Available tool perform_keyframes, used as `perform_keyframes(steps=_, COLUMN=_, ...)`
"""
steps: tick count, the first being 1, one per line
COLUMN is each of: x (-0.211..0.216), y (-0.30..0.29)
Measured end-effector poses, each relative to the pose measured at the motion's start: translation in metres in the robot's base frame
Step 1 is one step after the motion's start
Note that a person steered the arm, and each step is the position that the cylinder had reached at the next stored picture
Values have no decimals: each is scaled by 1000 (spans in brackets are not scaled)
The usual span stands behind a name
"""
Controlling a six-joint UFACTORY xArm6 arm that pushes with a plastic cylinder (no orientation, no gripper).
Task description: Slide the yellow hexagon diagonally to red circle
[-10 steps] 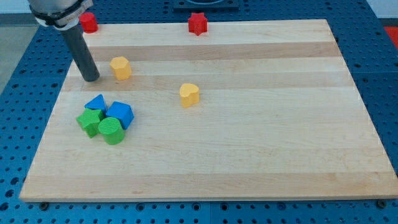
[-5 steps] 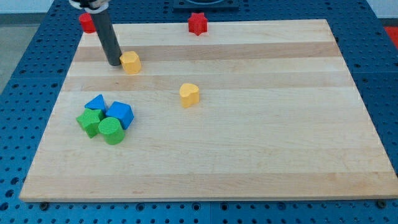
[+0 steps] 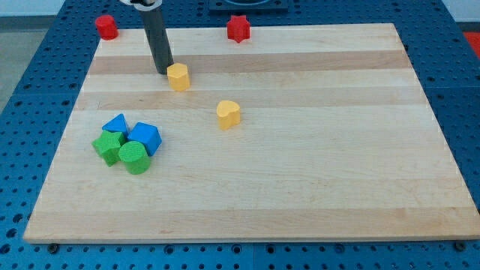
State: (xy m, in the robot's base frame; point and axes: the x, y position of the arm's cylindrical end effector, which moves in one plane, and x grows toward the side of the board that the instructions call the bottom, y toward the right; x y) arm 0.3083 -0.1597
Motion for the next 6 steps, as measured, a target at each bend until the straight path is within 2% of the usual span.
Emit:
perform_keyframes(steps=2, x=5, y=-9)
perform_keyframes(steps=3, x=21, y=-7)
perform_keyframes(steps=6, x=70, y=50)
